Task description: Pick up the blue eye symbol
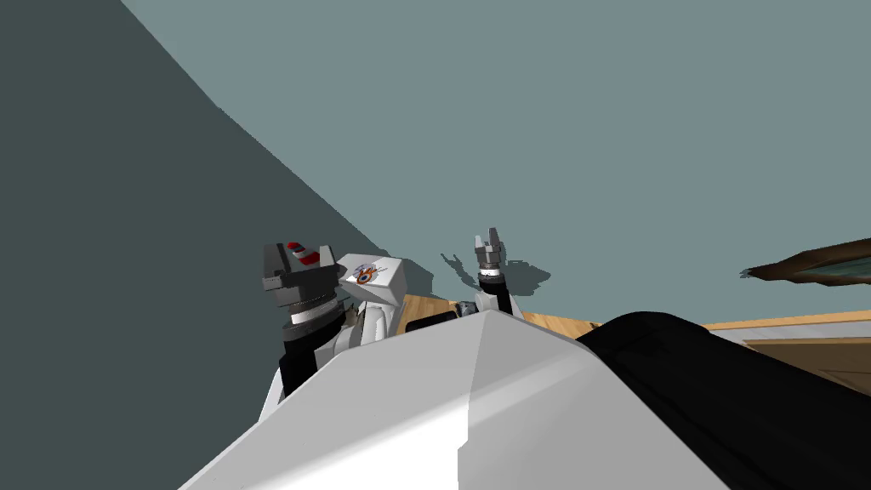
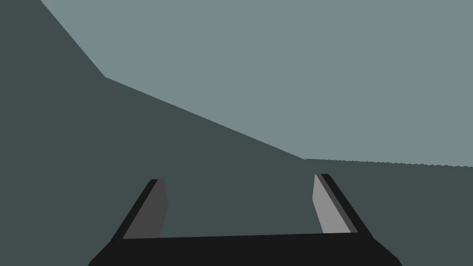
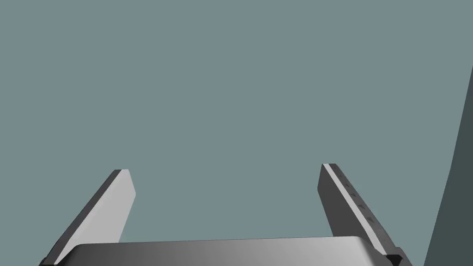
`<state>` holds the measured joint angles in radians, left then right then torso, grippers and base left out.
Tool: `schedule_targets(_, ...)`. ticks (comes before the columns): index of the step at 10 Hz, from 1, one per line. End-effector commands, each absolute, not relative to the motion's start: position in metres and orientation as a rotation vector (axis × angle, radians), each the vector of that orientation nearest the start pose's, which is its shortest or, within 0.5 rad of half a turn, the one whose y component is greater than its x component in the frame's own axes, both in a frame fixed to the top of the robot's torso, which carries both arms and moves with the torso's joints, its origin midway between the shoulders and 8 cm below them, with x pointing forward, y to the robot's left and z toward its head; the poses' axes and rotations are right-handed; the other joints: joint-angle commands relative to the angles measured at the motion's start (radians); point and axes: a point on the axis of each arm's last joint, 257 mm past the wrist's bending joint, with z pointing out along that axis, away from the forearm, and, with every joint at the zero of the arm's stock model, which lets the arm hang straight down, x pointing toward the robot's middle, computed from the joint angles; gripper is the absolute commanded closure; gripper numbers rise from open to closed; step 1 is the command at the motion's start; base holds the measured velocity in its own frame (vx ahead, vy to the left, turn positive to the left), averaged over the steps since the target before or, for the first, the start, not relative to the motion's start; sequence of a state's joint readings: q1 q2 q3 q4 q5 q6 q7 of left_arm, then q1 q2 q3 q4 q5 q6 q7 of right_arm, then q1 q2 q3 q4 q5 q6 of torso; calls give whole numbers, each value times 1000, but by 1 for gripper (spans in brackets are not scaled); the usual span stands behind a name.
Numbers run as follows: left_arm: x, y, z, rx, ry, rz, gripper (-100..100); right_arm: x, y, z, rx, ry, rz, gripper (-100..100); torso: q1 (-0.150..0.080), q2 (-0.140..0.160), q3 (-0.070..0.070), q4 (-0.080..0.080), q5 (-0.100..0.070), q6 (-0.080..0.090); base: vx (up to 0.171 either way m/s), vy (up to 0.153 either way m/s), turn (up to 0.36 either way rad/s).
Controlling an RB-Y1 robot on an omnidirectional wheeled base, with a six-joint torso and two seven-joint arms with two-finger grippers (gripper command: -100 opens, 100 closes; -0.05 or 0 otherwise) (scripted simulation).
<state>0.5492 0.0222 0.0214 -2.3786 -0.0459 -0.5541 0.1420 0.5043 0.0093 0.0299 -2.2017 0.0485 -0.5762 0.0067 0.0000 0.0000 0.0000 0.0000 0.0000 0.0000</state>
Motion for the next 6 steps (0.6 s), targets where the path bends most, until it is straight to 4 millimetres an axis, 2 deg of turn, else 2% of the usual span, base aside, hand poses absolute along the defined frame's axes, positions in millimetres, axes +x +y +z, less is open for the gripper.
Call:
schedule_targets(1,318,272,51,-570,611,-1382,-100,348,-265,2,639,641,1296,0,0,0,0,0,0,0,-13,20,25)
schedule_targets(5,337,275,14,-617,732,-1325,-100,348,-265,2,638,641,1296,0,3,2,1,0,1,0,-33,44,23)
schedule_targets(6,346,279,-7,-652,786,-1292,-100,348,-265,2,638,641,1296,0,3,2,1,0,1,0,-38,49,29)
